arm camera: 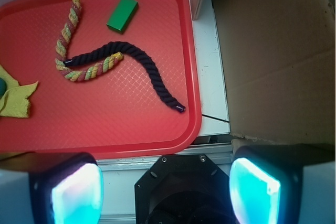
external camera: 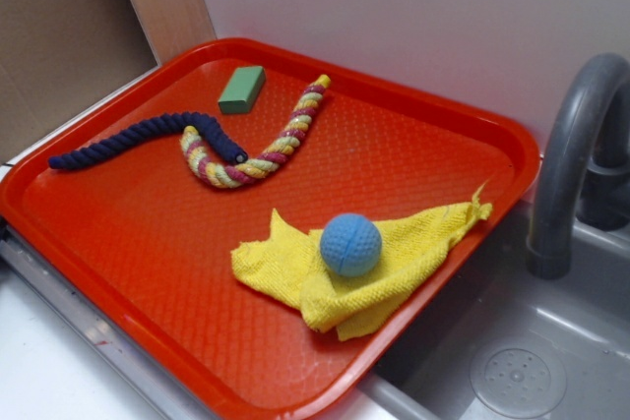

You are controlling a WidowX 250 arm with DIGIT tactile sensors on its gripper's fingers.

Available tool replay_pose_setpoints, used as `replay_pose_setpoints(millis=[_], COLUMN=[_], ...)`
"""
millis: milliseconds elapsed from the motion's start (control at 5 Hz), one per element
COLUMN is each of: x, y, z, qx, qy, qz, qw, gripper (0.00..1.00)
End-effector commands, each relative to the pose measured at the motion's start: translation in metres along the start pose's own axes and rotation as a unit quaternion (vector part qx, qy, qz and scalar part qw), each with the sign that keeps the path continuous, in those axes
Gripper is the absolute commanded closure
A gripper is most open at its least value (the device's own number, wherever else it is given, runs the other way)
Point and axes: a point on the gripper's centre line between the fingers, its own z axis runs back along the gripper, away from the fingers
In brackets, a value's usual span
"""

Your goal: Grab the blue ball.

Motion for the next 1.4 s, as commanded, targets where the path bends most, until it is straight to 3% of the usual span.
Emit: replay_pose_setpoints(millis=[0, 400, 600, 800, 1000, 1200], x=[0.000, 0.022, 0.026, 0.039, 0.046, 0.050], y=[0.000, -0.069, -0.119, -0.168, -0.215, -0.256], z=[0.000, -0.018, -0.020, -0.036, -0.065, -0.092], qx=[0.000, -0.020, -0.062, -0.098, -0.122, -0.119], qy=[0.000, -0.030, -0.053, -0.057, -0.032, -0.023], qz=[0.000, -0.036, -0.052, -0.082, -0.106, -0.151], qw=[1.000, 0.999, 0.995, 0.990, 0.986, 0.981], gripper=[0.00, 0.00, 0.00, 0.00, 0.00, 0.00])
